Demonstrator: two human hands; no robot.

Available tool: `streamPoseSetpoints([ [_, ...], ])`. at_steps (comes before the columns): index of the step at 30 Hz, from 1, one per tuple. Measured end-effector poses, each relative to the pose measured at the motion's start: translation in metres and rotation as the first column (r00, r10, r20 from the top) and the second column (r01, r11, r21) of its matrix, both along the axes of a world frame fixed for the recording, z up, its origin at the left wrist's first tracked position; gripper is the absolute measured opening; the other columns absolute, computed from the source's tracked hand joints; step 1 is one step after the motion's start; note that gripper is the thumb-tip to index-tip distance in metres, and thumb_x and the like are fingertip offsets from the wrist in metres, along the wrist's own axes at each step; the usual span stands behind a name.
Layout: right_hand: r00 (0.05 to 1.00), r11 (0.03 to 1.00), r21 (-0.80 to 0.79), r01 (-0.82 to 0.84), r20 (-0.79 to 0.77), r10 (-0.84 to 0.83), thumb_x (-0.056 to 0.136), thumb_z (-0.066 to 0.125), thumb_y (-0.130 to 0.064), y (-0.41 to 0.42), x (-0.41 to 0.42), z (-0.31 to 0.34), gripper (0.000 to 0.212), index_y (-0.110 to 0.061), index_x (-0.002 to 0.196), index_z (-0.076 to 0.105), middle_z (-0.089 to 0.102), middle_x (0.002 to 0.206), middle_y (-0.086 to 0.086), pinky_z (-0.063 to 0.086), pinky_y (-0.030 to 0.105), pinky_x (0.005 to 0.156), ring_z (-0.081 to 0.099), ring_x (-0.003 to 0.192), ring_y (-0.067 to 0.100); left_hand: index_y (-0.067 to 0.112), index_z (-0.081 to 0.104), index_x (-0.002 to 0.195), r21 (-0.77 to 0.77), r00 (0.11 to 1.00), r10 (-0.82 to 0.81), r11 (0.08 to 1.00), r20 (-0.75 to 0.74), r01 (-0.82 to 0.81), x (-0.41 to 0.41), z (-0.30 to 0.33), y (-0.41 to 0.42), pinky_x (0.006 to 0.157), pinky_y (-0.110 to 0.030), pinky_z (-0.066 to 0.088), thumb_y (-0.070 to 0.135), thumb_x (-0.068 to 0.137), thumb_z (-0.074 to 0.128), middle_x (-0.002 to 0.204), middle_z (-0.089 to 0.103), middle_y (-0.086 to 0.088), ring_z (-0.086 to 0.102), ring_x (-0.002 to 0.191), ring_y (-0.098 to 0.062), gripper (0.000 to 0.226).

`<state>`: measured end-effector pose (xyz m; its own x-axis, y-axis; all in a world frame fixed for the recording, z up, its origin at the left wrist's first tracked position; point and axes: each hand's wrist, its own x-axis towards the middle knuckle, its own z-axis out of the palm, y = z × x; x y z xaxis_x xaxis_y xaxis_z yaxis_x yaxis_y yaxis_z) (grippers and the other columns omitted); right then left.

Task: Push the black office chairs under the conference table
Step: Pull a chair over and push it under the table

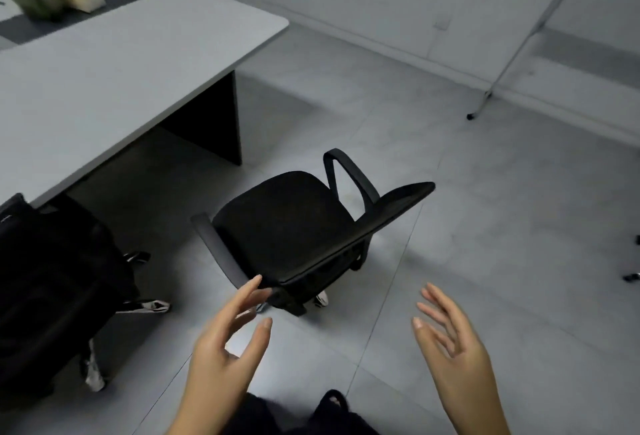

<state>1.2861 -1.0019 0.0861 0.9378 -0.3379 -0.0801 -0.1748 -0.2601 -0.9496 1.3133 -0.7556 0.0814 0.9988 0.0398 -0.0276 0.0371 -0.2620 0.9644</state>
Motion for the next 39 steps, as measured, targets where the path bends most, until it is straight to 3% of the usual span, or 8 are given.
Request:
streamPoseSetpoints([
  [9, 1.000, 1.000, 0.011, 0.006, -0.001, -0.006, 0.081, 0.059, -0.019, -0.082, 0.055, -0.011, 0.043, -0.054, 0.106, 0.052, 0.056, 0.116, -0.033, 0.042, 0.013, 0.095, 0.055, 0.110, -0.005, 0.054, 0.052, 0.112, 0.091, 1.000, 0.000, 0.996, -0.008, 0.001, 0.058, -0.004, -0.082, 0.080, -0.003, 0.043, 0.002, 0.083, 0.062, 0.108, 0.063, 0.030, 0.060, 0.099, 0.003, 0.060],
  [13, 1.000, 1.000, 0.013, -0.005, 0.000, 0.005, 0.078, 0.062, -0.043, -0.105, 0.101, -0.015, 0.034, -0.053, 0.109, 0.053, 0.058, 0.115, -0.032, 0.041, 0.015, 0.097, 0.055, 0.110, -0.004, 0.057, 0.052, 0.111, 0.081, 1.000, 0.014, 0.997, 0.000, -0.014, 0.098, -0.013, -0.105, 0.079, -0.003, 0.045, 0.003, 0.084, 0.061, 0.109, 0.063, 0.029, 0.061, 0.100, 0.002, 0.061],
  [17, 0.998, 0.998, -0.029, -0.057, -0.012, 0.057, 0.083, 0.061, -0.021, -0.129, 0.148, -0.007, 0.041, -0.049, 0.110, 0.051, 0.058, 0.116, -0.028, 0.042, 0.015, 0.098, 0.053, 0.112, -0.003, 0.052, 0.052, 0.113, 0.064, 1.000, 0.020, 0.998, 0.003, -0.020, 0.133, -0.007, -0.125, 0.061, -0.004, 0.045, 0.005, 0.084, 0.062, 0.111, 0.062, 0.027, 0.058, 0.103, 0.000, 0.056],
  [23, 0.949, 0.934, -0.178, -0.310, -0.126, 0.291, 0.084, 0.062, -0.022, -0.144, 0.208, -0.010, 0.044, -0.046, 0.117, 0.047, 0.050, 0.124, -0.022, 0.031, 0.020, 0.098, 0.044, 0.119, -0.001, 0.052, 0.047, 0.119, 0.164, 0.991, 0.122, 0.980, -0.057, -0.111, 0.139, -0.022, -0.131, 0.067, -0.006, 0.047, 0.013, 0.083, 0.066, 0.115, 0.059, 0.028, 0.057, 0.104, -0.001, 0.056],
  [27, 0.798, 0.718, -0.348, -0.602, -0.242, 0.552, 0.083, 0.063, -0.030, -0.156, 0.246, -0.029, 0.052, -0.041, 0.128, 0.039, 0.040, 0.128, -0.026, 0.029, 0.026, 0.105, 0.036, 0.123, 0.003, 0.057, 0.043, 0.120, 0.410, 0.986, 0.083, 0.912, -0.146, -0.016, 0.127, -0.047, -0.131, 0.086, -0.008, 0.042, 0.052, 0.077, 0.051, 0.120, 0.049, 0.038, 0.047, 0.113, 0.012, 0.044],
  [33, 0.359, 0.041, -0.478, -0.877, -0.596, 0.718, 0.091, 0.049, -0.034, -0.165, 0.300, -0.083, 0.056, -0.031, 0.141, 0.024, 0.024, 0.152, -0.005, 0.004, 0.032, 0.117, 0.016, 0.141, 0.011, 0.032, 0.062, 0.115, 0.735, 0.984, 0.073, 0.674, -0.164, 0.073, 0.122, -0.080, -0.147, 0.078, -0.018, 0.049, 0.048, 0.076, 0.046, 0.107, 0.069, 0.016, 0.065, 0.094, -0.003, 0.045],
  [36, 0.312, -0.023, -0.504, -0.863, -0.569, 0.761, 0.086, 0.056, -0.017, -0.168, 0.320, -0.105, 0.049, -0.023, 0.133, 0.044, 0.047, 0.141, -0.001, 0.026, 0.031, 0.110, 0.040, 0.130, 0.016, 0.029, 0.069, 0.101, 0.833, 0.982, 0.080, 0.544, -0.171, 0.101, 0.137, -0.091, -0.153, 0.064, -0.022, 0.055, 0.033, 0.065, 0.068, 0.095, 0.074, 0.012, 0.071, 0.082, -0.012, 0.036],
  [39, 0.350, -0.021, -0.592, -0.806, -0.504, 0.790, 0.069, 0.071, -0.005, -0.169, 0.332, -0.119, 0.047, -0.020, 0.112, 0.064, 0.070, 0.110, 0.003, 0.055, 0.037, 0.079, 0.065, 0.100, 0.024, 0.033, 0.066, 0.109, 0.831, 0.949, 0.164, 0.538, -0.268, 0.141, 0.152, -0.096, -0.158, 0.066, -0.027, 0.052, 0.026, 0.070, 0.071, 0.106, 0.071, 0.013, 0.068, 0.096, -0.016, 0.040],
])
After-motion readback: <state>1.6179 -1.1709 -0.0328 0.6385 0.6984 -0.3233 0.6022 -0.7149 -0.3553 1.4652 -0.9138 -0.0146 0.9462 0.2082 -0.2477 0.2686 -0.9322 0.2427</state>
